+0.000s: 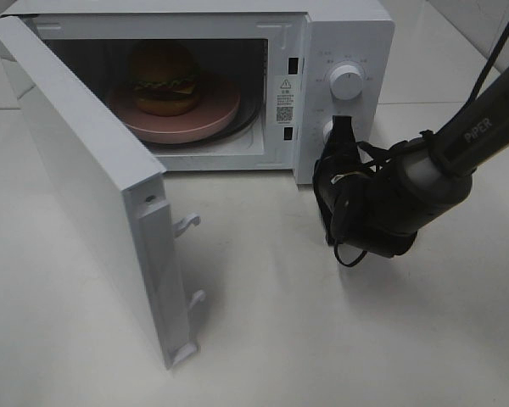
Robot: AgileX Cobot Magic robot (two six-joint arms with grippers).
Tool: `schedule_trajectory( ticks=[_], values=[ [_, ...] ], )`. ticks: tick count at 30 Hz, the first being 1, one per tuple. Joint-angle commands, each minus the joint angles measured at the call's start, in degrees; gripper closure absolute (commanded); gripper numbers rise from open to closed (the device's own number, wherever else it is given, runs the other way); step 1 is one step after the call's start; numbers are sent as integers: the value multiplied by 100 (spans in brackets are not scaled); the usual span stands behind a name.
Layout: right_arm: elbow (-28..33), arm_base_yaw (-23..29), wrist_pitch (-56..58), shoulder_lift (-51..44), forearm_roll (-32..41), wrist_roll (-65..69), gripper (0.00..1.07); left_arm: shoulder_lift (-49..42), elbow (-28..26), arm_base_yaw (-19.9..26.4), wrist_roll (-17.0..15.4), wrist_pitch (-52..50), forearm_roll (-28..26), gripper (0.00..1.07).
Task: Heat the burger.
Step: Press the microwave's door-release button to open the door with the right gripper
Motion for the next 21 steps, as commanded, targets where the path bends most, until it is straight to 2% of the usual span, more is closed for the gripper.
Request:
schedule_trajectory(
  ticks=[1, 11, 21],
  values=[
    [-86, -80, -372, -115, -447, 86, 107, -120, 11, 6, -6, -11, -29, 9],
    [418, -34, 223, -481, -573, 86, 107, -120, 11, 6, -6, -11, -29, 9],
    [1283, -34, 539, -1295, -688, -195, 107, -120, 11, 6, -6, -11, -29, 9]
  ],
)
